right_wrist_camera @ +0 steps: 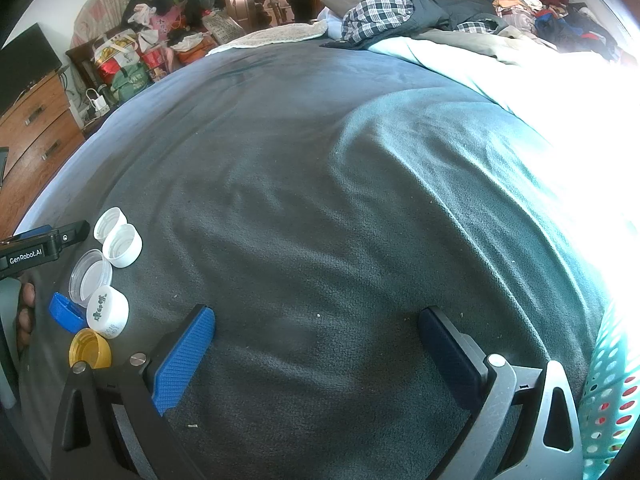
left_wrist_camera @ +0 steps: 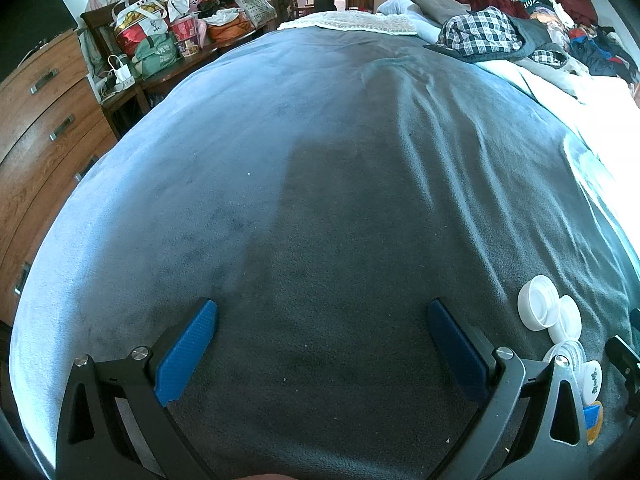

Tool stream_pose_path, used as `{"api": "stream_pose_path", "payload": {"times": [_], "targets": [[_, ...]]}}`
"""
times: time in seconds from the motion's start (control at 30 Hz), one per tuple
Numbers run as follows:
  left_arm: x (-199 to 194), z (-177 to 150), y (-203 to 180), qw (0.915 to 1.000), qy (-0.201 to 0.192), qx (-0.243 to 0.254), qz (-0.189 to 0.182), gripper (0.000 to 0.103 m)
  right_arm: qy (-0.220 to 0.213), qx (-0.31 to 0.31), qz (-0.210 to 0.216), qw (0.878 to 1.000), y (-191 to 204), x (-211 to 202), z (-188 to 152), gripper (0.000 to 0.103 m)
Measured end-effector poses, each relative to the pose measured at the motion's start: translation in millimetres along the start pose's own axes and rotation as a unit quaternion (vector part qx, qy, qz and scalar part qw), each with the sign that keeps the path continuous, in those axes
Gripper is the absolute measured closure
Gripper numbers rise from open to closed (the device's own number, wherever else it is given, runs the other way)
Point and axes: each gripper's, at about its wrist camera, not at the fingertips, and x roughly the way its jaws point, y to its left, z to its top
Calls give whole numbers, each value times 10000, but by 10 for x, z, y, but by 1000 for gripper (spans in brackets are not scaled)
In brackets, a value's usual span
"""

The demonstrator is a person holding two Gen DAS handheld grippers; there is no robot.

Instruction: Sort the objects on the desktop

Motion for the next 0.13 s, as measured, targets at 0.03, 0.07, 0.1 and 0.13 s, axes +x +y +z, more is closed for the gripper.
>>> {"api": "stream_pose_path", "payload": {"times": [0.03,0.07,0.1,0.13], "targets": [[0,0,-1,10000,1,2,3,1,0,0,0,10000,0,0,-1,0],[0,0,0,10000,0,5,6,1,0,0,0,10000,0,1,-1,0],[1,1,1,10000,0,5,5,1,0,0,0,10000,0,1,-2,0],[1,1,1,10000,2,4,4,1,0,1,0,10000,0,1,-2,0]]}}
